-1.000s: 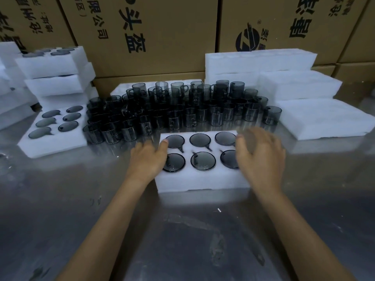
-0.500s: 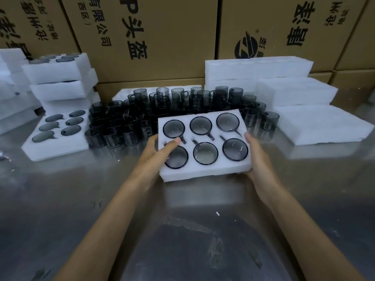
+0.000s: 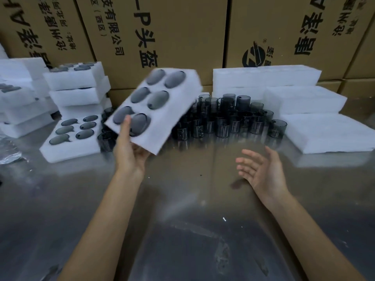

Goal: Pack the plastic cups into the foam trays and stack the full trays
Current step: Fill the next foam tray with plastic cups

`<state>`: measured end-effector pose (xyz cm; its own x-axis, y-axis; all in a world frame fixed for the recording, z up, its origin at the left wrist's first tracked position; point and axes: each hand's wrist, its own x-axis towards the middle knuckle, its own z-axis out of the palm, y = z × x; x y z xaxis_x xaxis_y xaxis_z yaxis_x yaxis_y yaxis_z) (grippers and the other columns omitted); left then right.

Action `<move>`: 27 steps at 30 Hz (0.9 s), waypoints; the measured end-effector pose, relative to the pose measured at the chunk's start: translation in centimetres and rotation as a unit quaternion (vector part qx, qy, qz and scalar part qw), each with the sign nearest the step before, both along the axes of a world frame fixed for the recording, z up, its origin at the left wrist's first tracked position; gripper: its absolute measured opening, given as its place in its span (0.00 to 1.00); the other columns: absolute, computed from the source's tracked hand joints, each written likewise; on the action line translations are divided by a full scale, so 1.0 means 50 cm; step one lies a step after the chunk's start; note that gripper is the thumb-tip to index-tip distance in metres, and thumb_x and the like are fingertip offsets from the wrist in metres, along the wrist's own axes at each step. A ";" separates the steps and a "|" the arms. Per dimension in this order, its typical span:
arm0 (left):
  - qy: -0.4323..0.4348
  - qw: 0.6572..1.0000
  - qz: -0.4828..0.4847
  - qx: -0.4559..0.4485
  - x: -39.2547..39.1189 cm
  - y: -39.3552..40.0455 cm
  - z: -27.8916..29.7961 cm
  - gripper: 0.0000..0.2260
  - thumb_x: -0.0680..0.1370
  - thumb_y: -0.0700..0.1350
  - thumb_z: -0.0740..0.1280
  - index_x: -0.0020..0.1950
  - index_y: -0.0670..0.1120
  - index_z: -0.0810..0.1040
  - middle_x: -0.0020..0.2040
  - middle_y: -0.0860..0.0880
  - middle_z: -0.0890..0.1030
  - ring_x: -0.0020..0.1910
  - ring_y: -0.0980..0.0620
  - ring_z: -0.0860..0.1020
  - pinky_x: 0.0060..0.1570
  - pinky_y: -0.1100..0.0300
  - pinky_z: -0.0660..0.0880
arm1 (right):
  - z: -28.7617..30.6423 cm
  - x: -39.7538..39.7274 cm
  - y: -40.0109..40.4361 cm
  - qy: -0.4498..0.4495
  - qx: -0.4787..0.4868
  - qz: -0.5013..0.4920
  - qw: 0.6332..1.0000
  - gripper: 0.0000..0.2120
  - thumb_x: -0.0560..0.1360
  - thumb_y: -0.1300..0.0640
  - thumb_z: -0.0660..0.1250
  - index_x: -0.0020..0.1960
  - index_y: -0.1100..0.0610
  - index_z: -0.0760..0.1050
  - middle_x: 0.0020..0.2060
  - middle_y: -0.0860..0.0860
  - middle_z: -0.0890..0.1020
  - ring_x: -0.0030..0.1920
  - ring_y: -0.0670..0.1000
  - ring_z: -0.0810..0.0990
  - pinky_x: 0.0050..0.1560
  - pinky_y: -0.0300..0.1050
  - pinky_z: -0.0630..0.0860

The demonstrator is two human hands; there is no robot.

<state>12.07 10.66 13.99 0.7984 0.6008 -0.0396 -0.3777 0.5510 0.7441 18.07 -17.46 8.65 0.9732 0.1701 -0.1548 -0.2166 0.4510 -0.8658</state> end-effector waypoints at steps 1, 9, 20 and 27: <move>0.002 0.998 0.061 -0.011 0.000 0.017 0.003 0.21 0.75 0.54 0.73 0.63 0.46 0.79 0.55 0.48 0.85 0.54 0.48 0.84 0.46 0.50 0.82 | 0.000 0.001 0.001 -0.003 -0.007 -0.001 1.000 0.26 0.82 0.43 0.51 0.57 0.62 0.77 0.38 0.58 0.83 0.36 0.53 0.81 0.42 0.45 0.76; 0.010 0.935 0.332 -0.127 0.021 0.178 0.006 0.33 0.69 0.51 0.79 0.65 0.48 0.62 0.58 0.48 0.79 0.47 0.51 0.84 0.39 0.49 0.83 | -0.004 0.003 0.013 -0.033 -0.063 -0.003 0.997 0.24 0.83 0.46 0.52 0.54 0.64 0.78 0.38 0.60 0.82 0.38 0.54 0.80 0.45 0.46 0.76; 0.049 0.951 0.302 0.052 0.075 0.235 -0.013 0.43 0.73 0.39 0.73 0.79 0.49 0.48 0.69 0.47 0.74 0.59 0.50 0.81 0.56 0.50 0.80 | -0.004 0.008 0.013 -0.036 -0.055 0.013 0.998 0.24 0.83 0.47 0.52 0.51 0.64 0.78 0.36 0.60 0.82 0.36 0.53 0.80 0.43 0.45 0.76; 0.086 0.947 0.297 -0.093 0.066 0.215 -0.054 0.37 0.67 0.47 0.68 0.73 0.51 0.57 0.61 0.48 0.77 0.49 0.49 0.83 0.42 0.51 0.81 | -0.007 0.010 0.013 -0.036 -0.055 0.019 0.998 0.23 0.84 0.48 0.52 0.50 0.64 0.79 0.36 0.59 0.82 0.35 0.52 0.80 0.43 0.45 0.76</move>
